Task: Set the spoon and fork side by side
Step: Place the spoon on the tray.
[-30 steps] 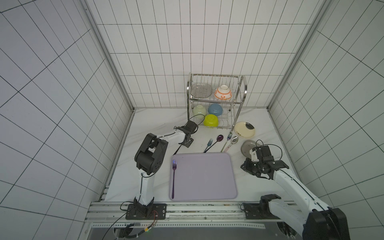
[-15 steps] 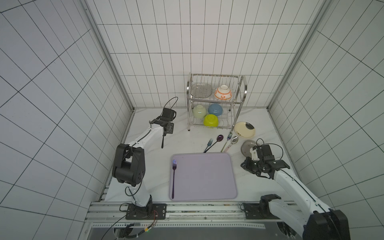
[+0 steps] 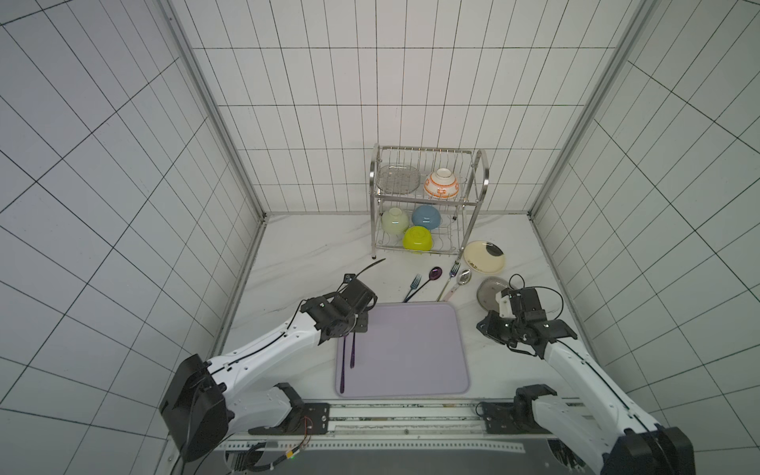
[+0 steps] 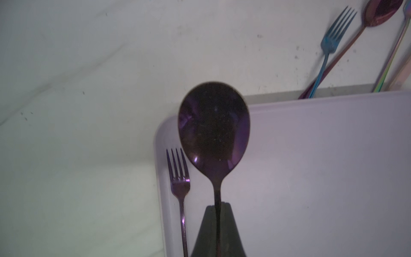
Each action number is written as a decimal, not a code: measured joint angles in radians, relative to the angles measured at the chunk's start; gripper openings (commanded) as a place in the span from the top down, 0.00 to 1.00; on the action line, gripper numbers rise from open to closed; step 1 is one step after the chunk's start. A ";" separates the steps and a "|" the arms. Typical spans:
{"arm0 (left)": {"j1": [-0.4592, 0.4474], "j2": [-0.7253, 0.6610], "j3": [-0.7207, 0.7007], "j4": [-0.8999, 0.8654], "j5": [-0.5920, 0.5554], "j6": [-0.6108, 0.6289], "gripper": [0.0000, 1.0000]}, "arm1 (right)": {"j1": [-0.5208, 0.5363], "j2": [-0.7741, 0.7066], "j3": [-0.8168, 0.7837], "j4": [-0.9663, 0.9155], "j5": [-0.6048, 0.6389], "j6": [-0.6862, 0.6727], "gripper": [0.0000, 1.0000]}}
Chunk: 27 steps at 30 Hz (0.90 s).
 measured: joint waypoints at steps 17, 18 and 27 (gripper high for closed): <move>-0.098 0.151 -0.079 0.067 -0.040 -0.166 1.00 | 0.000 0.000 -0.027 0.000 -0.024 -0.006 0.81; -0.098 0.156 -0.083 0.069 -0.041 -0.168 1.00 | 0.000 0.000 -0.027 0.000 -0.024 -0.005 0.81; -0.098 0.171 -0.111 0.078 -0.040 -0.169 1.00 | 0.000 0.001 -0.027 0.001 -0.024 -0.005 0.81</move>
